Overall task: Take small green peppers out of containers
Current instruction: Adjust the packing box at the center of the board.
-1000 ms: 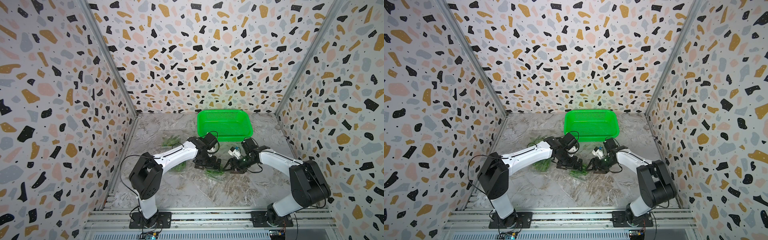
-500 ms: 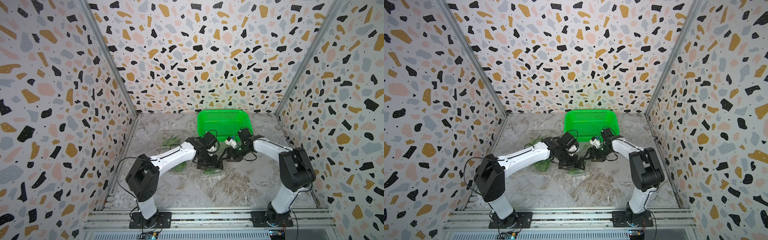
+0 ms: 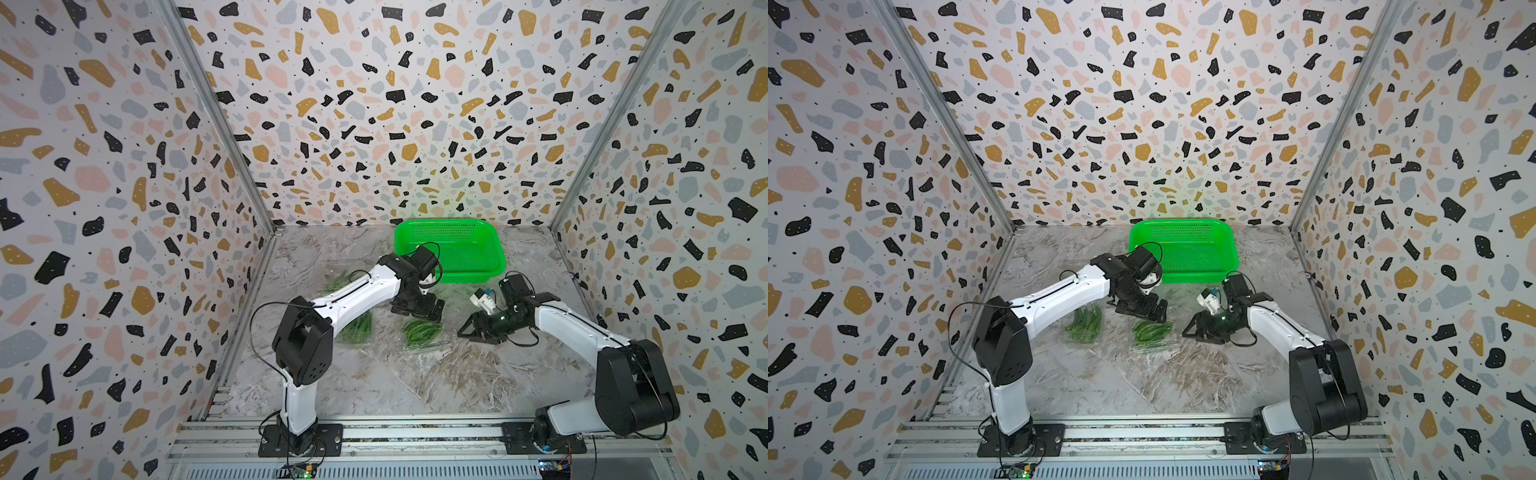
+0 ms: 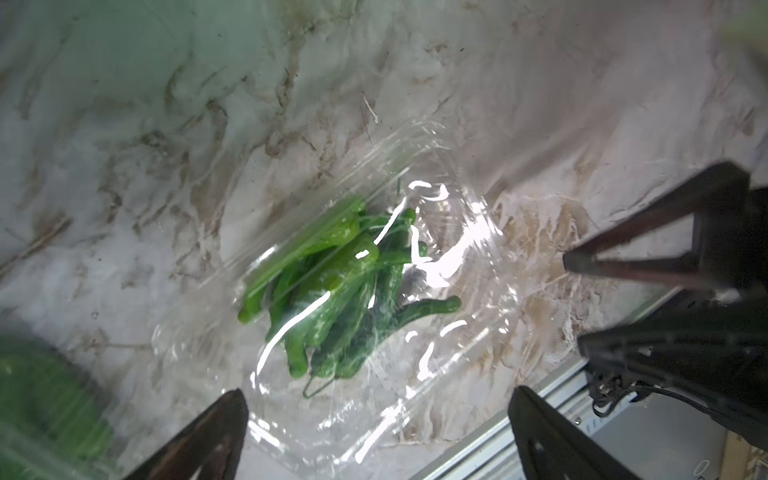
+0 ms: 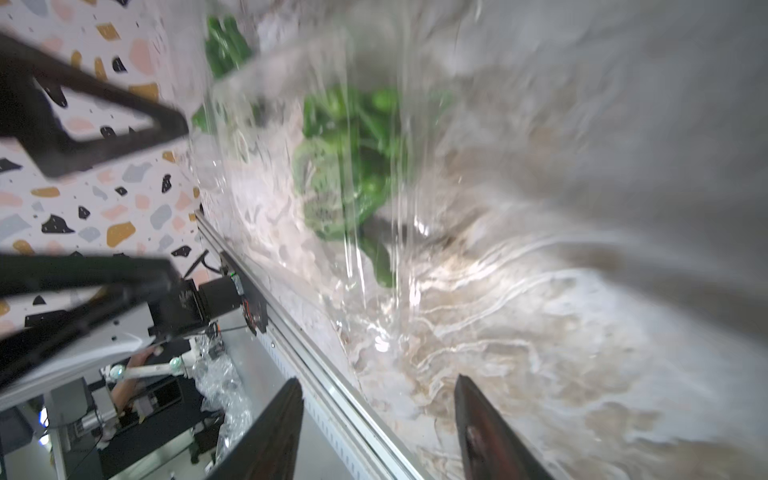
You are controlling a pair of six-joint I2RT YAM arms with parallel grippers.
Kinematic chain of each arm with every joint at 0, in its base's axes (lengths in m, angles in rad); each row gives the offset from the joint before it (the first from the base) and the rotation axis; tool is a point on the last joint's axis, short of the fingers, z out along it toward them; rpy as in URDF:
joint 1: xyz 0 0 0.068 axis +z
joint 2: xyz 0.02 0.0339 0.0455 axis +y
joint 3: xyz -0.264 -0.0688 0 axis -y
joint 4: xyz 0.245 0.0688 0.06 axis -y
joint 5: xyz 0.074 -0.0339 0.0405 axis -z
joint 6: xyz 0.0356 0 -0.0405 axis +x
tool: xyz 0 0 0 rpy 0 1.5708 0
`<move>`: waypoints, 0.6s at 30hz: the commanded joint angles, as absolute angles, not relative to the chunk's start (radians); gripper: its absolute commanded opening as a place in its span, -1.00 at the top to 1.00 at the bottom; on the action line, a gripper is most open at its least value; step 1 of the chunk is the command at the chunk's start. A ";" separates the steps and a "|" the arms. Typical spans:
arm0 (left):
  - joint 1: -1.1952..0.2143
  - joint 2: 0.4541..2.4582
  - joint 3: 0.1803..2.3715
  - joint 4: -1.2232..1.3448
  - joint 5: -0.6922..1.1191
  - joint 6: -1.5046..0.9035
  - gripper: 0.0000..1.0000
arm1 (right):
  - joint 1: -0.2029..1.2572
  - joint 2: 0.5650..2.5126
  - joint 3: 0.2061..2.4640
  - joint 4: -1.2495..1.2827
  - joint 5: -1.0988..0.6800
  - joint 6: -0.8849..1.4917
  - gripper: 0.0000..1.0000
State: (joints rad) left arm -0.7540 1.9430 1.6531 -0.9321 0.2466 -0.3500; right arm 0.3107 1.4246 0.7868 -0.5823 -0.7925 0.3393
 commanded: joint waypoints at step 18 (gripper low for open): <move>-0.739 1.921 1.629 -0.912 0.317 -0.346 -0.99 | 0.226 1.664 0.969 -0.534 -0.801 0.264 -0.02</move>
State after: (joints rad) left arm -0.7380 1.9568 1.6314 -0.8703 0.3271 -0.3328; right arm 0.2367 1.6642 0.9504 -0.4942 -0.7956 0.3115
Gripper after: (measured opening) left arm 0.995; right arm 0.511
